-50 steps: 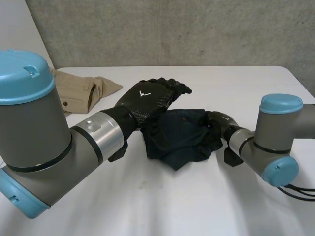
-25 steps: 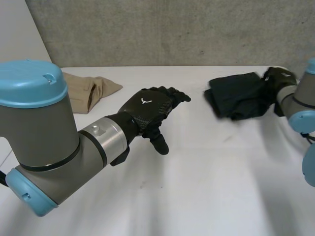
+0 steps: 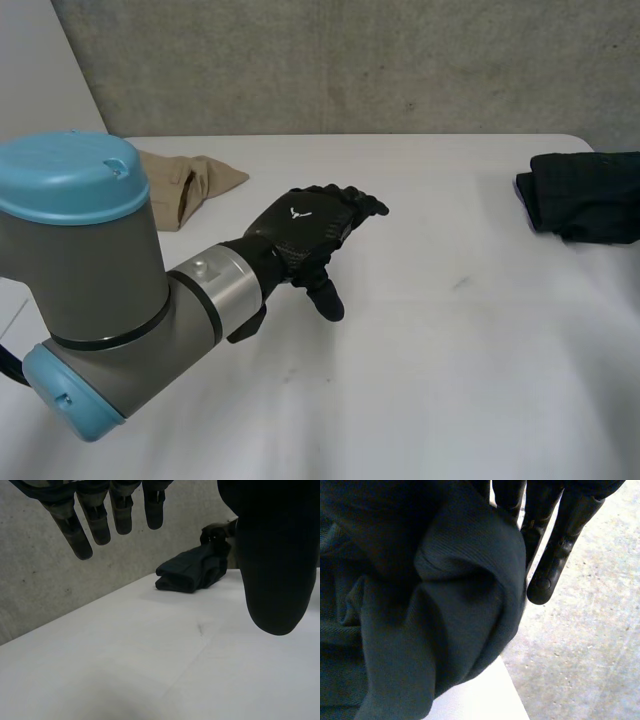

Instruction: Fold the laundry.

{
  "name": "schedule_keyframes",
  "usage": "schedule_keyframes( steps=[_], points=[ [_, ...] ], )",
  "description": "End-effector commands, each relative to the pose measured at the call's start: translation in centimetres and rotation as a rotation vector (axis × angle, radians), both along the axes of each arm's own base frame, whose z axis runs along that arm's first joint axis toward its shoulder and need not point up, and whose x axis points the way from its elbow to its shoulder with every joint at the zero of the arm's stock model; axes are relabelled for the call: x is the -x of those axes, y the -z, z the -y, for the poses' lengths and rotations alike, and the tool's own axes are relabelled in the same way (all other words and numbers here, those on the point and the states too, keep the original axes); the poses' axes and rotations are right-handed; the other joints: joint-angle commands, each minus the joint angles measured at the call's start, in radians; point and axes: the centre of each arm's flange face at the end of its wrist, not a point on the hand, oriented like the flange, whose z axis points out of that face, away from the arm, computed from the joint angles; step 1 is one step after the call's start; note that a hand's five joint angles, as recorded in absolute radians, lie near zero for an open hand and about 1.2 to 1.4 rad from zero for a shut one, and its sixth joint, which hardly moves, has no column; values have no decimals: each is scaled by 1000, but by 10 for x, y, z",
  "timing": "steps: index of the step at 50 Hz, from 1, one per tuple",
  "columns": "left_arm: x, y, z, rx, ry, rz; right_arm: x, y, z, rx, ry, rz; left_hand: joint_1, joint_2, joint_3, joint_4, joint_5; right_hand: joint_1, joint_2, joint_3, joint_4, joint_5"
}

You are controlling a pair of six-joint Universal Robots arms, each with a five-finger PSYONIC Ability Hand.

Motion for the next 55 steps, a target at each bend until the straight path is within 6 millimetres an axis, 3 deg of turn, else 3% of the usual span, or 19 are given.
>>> schedule_keyframes(
  steps=[1,4,12,19,20,23,24,27,29,31,32,35,36,39,43,49,55],
  points=[
    [0,0,-1,-1,1,1,11,-2,0,-10,4,-51,-2,-11,-7,-10,-13,-615,-792,-793,-832,-771],
    [0,-1,-1,1,1,0,11,-7,-2,-19,1,-89,-2,-11,-7,-10,-13,-615,-792,-793,-832,-771],
    [-1,-7,-1,14,-5,-10,1,-47,-24,-128,-19,-238,-11,-20,-16,-19,-22,-615,-792,-793,-832,-771],
    [-9,-27,8,79,-58,-46,-5,-98,-53,-190,2,-394,-28,-38,-33,-37,-39,-615,-792,-793,-832,-771],
    [-12,-30,11,87,-74,-50,-10,-114,-59,-159,6,-418,-31,-41,-36,-40,-42,-615,-792,-793,-832,-771],
    [-23,-39,29,128,-133,-71,-28,-137,-66,-91,-14,-462,-31,-41,-36,-40,-42,-615,-792,-793,-832,-771],
    [-25,-41,33,137,-147,-74,-48,-151,-71,-36,-39,-494,-31,-41,-36,-40,-42,-615,-792,-793,-832,-771],
    [-36,-52,51,187,-196,-102,-84,-170,-85,39,-101,-536,-31,-41,-36,-40,-42,-615,-792,-793,-832,-771],
    [-43,-56,62,210,-225,-114,-122,-181,-103,87,-178,-549,-31,-41,-36,-40,-42,-615,-792,-793,-832,-771],
    [-57,-61,81,244,-279,-122,-146,-182,-116,103,-233,-547,-28,-38,-33,-37,-39,-615,-792,-793,-832,-771],
    [-62,-61,89,252,-297,-122,-169,-182,-130,121,-291,-544,-28,-38,-33,-37,-39,-615,-792,-793,-832,-771],
    [-86,-63,122,282,-381,-122,-205,-174,-155,131,-394,-538,-28,-38,-33,-37,-39,-615,-792,-793,-832,-771],
    [-93,-61,131,285,-399,-115,-226,-166,-171,131,-463,-537,-28,-38,-33,-37,-39,-615,-792,-793,-832,-771],
    [-114,-36,166,275,-434,-44,-254,-156,-199,138,-561,-539,-31,-41,-36,-40,-42,-615,-792,-793,-832,-771],
    [-134,-5,203,333,-448,89,-298,-133,-258,132,-727,-545,-31,-41,-36,-40,-42,-615,-792,-793,-832,-771],
    [-167,57,265,441,-482,321,-314,-97,-300,55,-841,-575,-26,-35,-30,-34,-36,-615,-792,-793,-832,-771],
    [-181,87,303,546,-517,344,-302,-64,-316,-66,-871,-594,-26,-35,-30,-34,-36,-615,-792,-793,-832,-771]
  ],
)
